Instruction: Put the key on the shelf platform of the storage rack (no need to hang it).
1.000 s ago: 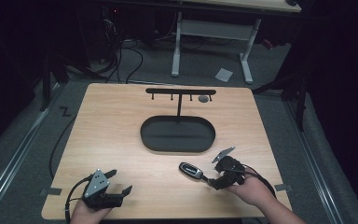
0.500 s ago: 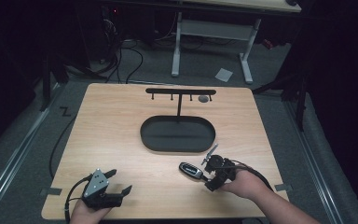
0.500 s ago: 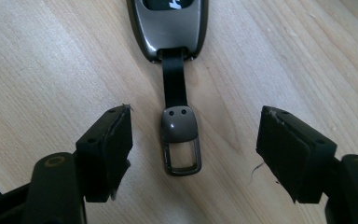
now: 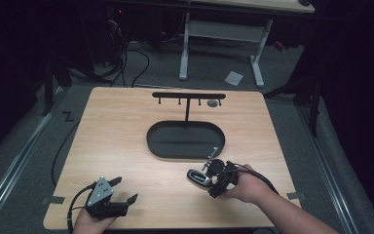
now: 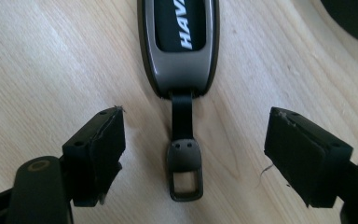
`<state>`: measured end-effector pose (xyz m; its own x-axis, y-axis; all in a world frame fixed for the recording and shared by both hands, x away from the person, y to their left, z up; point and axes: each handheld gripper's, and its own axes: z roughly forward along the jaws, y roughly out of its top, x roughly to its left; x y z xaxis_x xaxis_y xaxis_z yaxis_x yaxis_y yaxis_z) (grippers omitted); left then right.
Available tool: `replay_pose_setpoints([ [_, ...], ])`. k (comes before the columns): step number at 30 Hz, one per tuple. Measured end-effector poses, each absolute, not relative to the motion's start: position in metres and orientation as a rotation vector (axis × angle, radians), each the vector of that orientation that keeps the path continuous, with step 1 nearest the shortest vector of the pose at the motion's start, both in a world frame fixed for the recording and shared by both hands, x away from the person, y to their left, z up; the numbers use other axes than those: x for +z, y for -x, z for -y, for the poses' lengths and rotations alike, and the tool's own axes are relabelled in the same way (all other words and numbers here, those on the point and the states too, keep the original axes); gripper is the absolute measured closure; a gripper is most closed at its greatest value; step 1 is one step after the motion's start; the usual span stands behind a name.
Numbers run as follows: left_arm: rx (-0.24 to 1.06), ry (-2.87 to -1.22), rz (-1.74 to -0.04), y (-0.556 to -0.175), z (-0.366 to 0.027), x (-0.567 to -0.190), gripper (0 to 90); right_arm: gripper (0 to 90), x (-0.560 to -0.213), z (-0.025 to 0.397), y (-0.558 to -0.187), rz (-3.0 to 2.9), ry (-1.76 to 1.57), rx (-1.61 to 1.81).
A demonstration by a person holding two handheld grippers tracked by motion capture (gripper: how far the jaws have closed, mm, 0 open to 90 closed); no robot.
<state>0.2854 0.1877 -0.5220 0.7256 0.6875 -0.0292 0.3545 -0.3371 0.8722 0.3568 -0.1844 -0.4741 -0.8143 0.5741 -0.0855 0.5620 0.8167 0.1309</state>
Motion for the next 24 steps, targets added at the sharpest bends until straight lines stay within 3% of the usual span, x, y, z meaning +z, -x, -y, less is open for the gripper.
replay_pose_setpoints([
  [10, 0.429, -1.948, -0.796, -0.285, -0.188, -0.522, 17.7, 30.8, -0.479, 0.164, -0.369, -2.922, -0.861, 0.143],
  [24, 0.427, -1.949, -0.792, -0.285, -0.188, -0.521, 17.8, 36.6, -0.488, 0.146, -0.381, -2.958, -0.837, 0.104],
])
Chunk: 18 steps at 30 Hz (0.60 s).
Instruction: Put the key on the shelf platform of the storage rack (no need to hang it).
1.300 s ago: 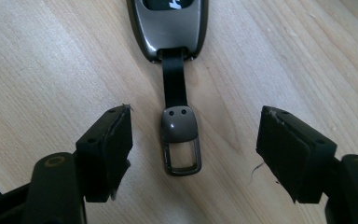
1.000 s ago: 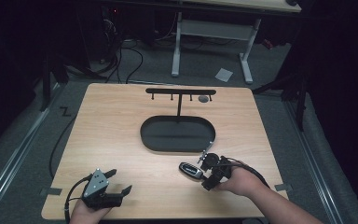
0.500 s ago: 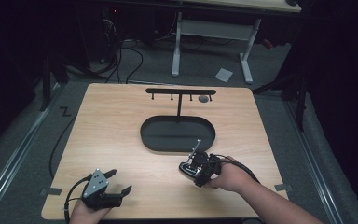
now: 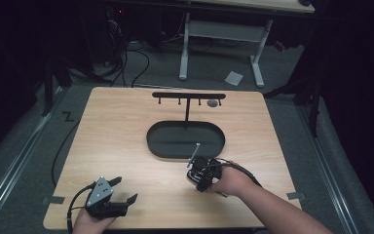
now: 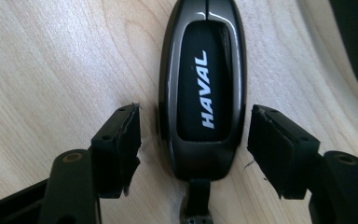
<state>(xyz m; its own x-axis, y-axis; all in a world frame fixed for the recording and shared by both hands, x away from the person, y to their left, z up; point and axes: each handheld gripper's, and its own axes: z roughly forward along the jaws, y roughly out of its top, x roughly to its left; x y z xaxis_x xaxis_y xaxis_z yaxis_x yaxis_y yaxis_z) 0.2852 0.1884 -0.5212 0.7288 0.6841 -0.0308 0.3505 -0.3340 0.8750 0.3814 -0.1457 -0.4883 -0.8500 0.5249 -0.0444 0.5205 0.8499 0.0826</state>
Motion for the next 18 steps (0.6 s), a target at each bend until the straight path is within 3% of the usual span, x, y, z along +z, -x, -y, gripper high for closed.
replay_pose_setpoints([
  [11, 0.424, -1.951, -0.791, -0.2851, -0.188, -0.5211, 17.8, 39.6, -0.4926, 0.1448, -0.3871, -2.979, -0.868, 0.091],
  [18, 0.425, -1.952, -0.791, -0.2851, -0.1877, -0.5214, 17.9, 47.5, -0.4914, 0.1453, -0.39, -2.992, -0.836, 0.083],
])
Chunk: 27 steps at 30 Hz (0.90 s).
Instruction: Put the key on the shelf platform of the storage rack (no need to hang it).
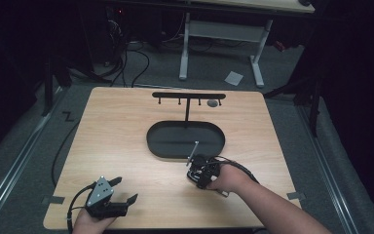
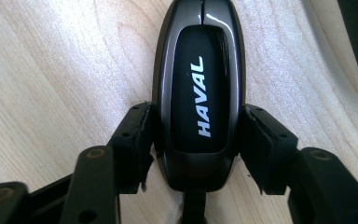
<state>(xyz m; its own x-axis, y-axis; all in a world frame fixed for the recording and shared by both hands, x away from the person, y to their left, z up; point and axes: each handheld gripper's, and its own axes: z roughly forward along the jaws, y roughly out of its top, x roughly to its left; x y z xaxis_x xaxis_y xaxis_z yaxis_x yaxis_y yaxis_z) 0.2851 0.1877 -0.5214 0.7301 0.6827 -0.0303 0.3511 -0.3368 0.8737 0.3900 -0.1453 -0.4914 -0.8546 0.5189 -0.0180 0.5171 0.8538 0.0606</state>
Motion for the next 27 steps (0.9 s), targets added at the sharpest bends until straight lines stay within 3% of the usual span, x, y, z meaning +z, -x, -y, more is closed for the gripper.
replay_pose_setpoints([
  [19, 0.421, -1.96, -0.788, -0.285, -0.188, -0.521, 18.0, 48.8, -0.49, 0.14, -0.392, -3.004, -0.82, 0.022],
  [27, 0.42, -1.965, -0.786, -0.285, -0.187, -0.522, 18.1, 48.8, -0.474, 0.151, -0.397, -2.982, -0.867, 0.07],
])
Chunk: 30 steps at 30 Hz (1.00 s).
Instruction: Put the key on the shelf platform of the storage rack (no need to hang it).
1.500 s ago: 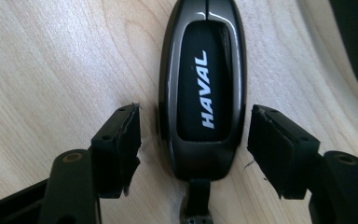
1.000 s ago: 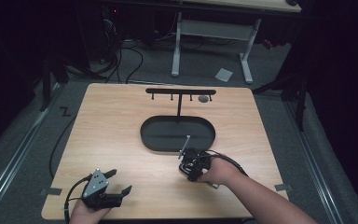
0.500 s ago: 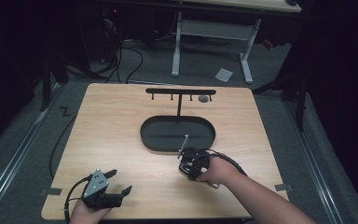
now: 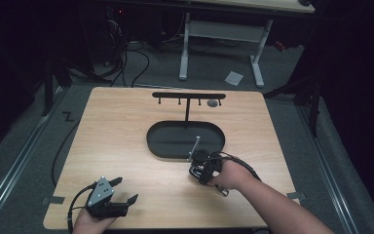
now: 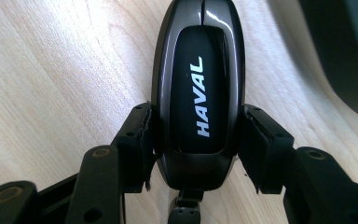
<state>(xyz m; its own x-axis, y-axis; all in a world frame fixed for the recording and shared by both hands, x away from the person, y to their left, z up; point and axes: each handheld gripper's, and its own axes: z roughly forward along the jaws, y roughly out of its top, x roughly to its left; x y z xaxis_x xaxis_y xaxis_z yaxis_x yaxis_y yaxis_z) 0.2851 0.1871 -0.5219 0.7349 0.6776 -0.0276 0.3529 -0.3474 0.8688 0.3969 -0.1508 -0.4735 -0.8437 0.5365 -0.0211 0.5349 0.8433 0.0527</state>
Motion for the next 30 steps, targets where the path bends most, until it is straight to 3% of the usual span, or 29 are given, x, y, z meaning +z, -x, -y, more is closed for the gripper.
replay_pose_setpoints([
  [30, 0.411, -1.97, -0.782, -0.286, -0.186, -0.523, 18.1, 48.8, -0.412, 0.176, -0.432, -2.83, -0.959, 0.058],
])
